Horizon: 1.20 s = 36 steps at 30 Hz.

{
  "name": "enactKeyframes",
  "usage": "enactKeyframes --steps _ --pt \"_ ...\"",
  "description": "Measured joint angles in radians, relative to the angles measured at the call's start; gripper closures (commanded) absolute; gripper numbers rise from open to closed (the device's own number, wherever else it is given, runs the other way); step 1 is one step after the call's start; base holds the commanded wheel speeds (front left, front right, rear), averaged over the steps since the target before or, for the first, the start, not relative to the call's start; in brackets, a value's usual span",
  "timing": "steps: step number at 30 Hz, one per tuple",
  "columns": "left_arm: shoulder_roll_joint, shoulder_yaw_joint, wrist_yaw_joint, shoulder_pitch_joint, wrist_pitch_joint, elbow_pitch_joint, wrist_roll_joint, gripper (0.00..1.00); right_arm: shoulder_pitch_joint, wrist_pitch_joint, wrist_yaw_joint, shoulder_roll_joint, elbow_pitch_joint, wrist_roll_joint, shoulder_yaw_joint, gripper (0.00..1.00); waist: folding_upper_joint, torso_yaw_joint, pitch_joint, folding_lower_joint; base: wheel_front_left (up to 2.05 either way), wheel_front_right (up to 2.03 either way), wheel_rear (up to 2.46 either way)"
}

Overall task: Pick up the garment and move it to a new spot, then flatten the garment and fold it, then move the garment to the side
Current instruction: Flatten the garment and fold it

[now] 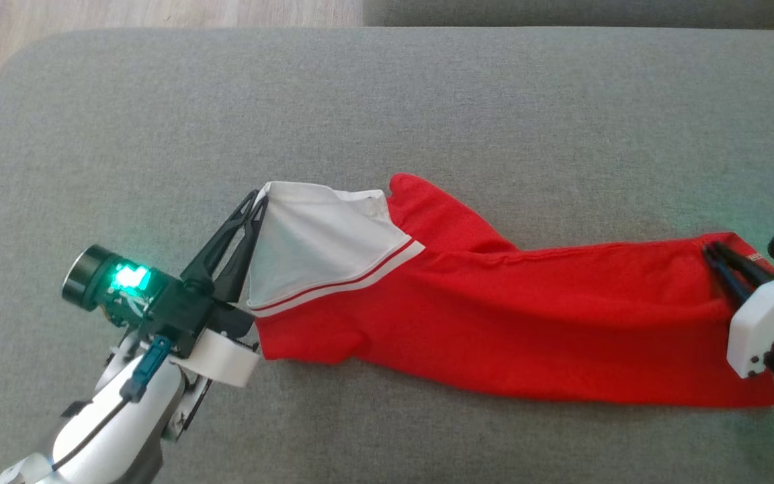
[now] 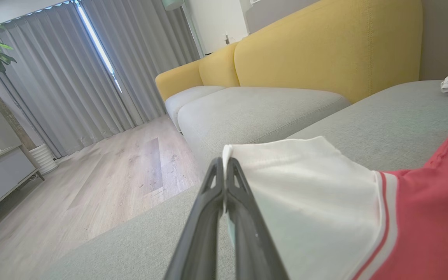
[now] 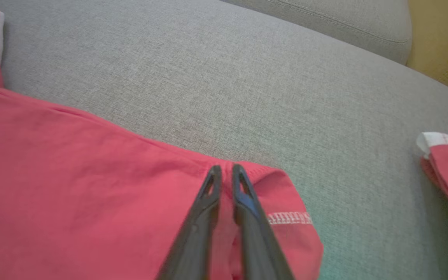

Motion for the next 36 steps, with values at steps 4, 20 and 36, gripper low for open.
enactKeyframes --steps 4,20,36 --pt "0.0 0.0 0.0 -0.001 0.0 0.005 0.0 1.0 -0.028 -0.03 0.0 -0.001 0.034 0.01 0.039 1.0 0.0 0.0 0.001 -0.0001 0.0 0.0 0.0" --pt "0.006 0.015 0.0 -0.007 0.0 -0.013 0.026 1.0 -0.128 -0.19 0.0 -0.032 0.108 0.028 0.087 1.0 0.0 -0.005 -0.041 0.0 0.0 0.0 0.0" --pt "0.066 0.126 -0.048 -0.187 -0.001 -0.17 0.081 1.0 -0.158 -0.296 0.0 -0.065 -0.157 -0.235 -0.29 1.0 0.0 -0.058 -0.213 -0.0002 0.0 0.0 0.0"
